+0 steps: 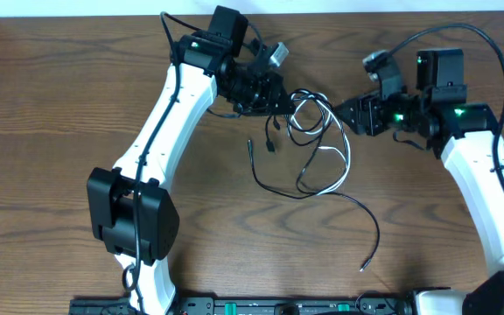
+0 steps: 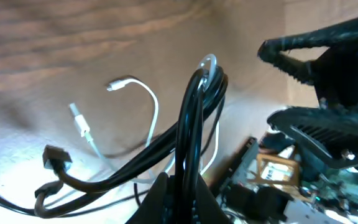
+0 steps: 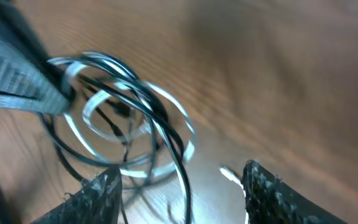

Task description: Untangle cables

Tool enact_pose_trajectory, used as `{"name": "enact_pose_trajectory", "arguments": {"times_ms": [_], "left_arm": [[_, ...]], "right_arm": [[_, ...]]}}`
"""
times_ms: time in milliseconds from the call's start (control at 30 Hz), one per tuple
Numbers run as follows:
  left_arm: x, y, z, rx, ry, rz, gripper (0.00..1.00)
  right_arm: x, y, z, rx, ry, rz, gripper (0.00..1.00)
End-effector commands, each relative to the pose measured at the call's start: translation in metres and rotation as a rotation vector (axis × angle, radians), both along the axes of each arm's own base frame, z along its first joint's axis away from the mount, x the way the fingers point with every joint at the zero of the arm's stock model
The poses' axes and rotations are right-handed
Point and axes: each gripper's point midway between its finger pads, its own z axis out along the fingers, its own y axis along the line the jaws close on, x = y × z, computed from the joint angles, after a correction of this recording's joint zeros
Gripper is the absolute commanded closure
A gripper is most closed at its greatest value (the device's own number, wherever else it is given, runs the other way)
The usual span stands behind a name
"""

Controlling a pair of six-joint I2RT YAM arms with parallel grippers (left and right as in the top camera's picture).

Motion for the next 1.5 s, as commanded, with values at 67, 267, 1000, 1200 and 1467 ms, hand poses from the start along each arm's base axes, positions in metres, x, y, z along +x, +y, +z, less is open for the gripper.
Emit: {"name": "enact_pose_trajectory", "arguments": {"times_ms": [67,267,1000,1200,1467], "left_arm": [[-0.015,0.000,0.013,-0.055,0.010,-0.061,0.92],[-0.032,0.006,0.009,-0.018,0.169,-0.006,0.93],[-0.027,-0.008,0.030,-0.136,0.324,0.088,0.93],[-0.006,0.003,0.015,-0.050,0.265,0.173,0.92],[0.007,0.014,0.007,0.003,0.163,0.178,0.92]], "right_arm": [[-0.005,0.029,0.028,-0.022,-0.188,0.180,0.43],[-0.012,0.047,0.015,-0.187,-0.291,0.303,0.35],[-0.005,0.065,-0.005,-0.296,-0.379,0.416,0.92],[-0.001,0.061,0.013,-0.250,-0.378,0.335,0.99],[0.008,0.011,0.035,-0.066,-0.146,-0.048,0.99]]}}
